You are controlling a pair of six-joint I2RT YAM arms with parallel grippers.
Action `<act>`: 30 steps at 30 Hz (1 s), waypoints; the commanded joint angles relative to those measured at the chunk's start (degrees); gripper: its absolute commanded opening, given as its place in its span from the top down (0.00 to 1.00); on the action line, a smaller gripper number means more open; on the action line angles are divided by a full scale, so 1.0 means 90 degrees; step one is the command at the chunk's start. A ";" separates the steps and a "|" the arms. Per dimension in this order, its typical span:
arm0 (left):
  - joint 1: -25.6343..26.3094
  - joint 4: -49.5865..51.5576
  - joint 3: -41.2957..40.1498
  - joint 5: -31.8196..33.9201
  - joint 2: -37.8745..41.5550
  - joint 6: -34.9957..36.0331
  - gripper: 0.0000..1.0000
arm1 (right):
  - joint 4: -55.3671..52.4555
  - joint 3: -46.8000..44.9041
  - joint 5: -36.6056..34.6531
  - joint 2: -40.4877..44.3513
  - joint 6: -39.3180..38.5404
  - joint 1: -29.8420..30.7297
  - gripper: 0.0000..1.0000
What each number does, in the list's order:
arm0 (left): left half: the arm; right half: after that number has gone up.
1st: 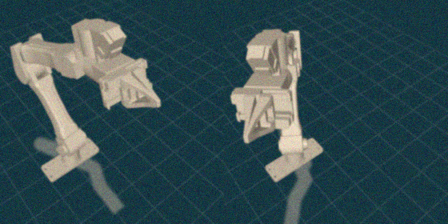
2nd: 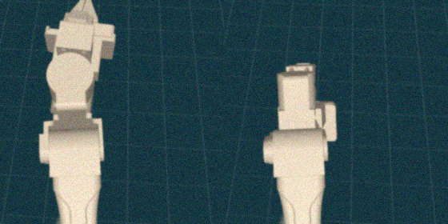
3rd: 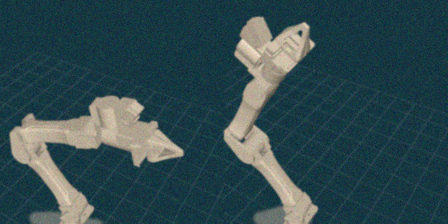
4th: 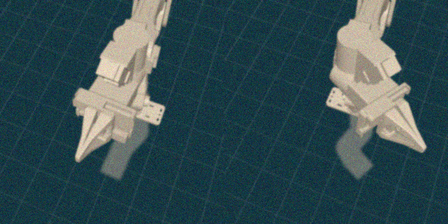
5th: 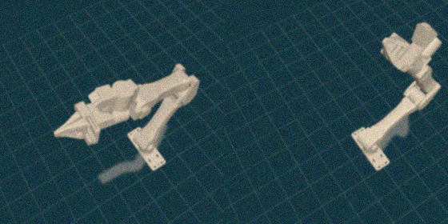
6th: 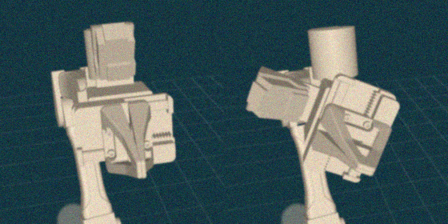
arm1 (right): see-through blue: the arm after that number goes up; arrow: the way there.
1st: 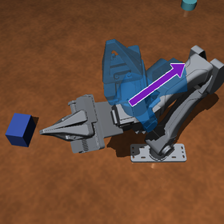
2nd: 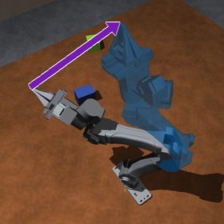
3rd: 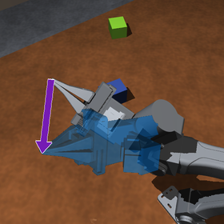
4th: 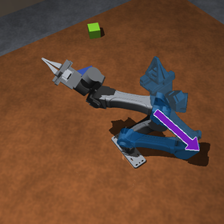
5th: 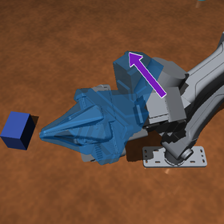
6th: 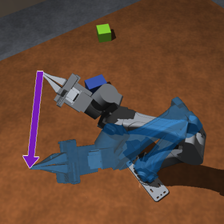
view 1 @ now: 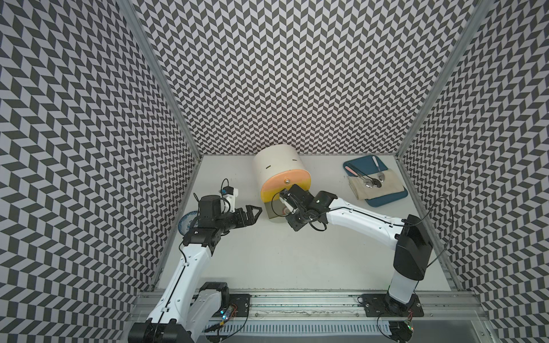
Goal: Place the transparent tape into the drawer according to color
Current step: Place the tape in the drawer.
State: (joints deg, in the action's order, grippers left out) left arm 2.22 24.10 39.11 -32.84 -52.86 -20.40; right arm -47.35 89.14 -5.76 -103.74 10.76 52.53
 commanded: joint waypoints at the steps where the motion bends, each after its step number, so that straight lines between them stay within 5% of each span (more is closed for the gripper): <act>1: -0.0041 0.0023 0.0056 -0.0063 0.0112 0.0060 0.00 | 0.0486 0.0354 -0.0003 0.0122 0.0103 -0.0118 1.00; 18: -0.0061 0.0047 0.0060 -0.0002 0.0082 0.0053 0.00 | 0.1495 0.0720 0.0449 -0.0772 0.0172 -0.0340 1.00; 24: -0.0061 0.0029 0.0112 0.0016 0.0044 0.0026 0.00 | 0.1616 0.0632 0.0455 -0.0807 0.0131 -0.0339 0.59; 30: -0.0061 -0.0050 0.0184 0.0018 0.0015 -0.0079 0.00 | 0.1692 0.0590 0.0532 -0.0643 0.0125 -0.0340 0.49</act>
State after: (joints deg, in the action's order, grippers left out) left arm 2.09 24.21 39.11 -32.73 -52.82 -20.69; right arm -35.24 94.65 -1.58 -110.72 11.97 49.63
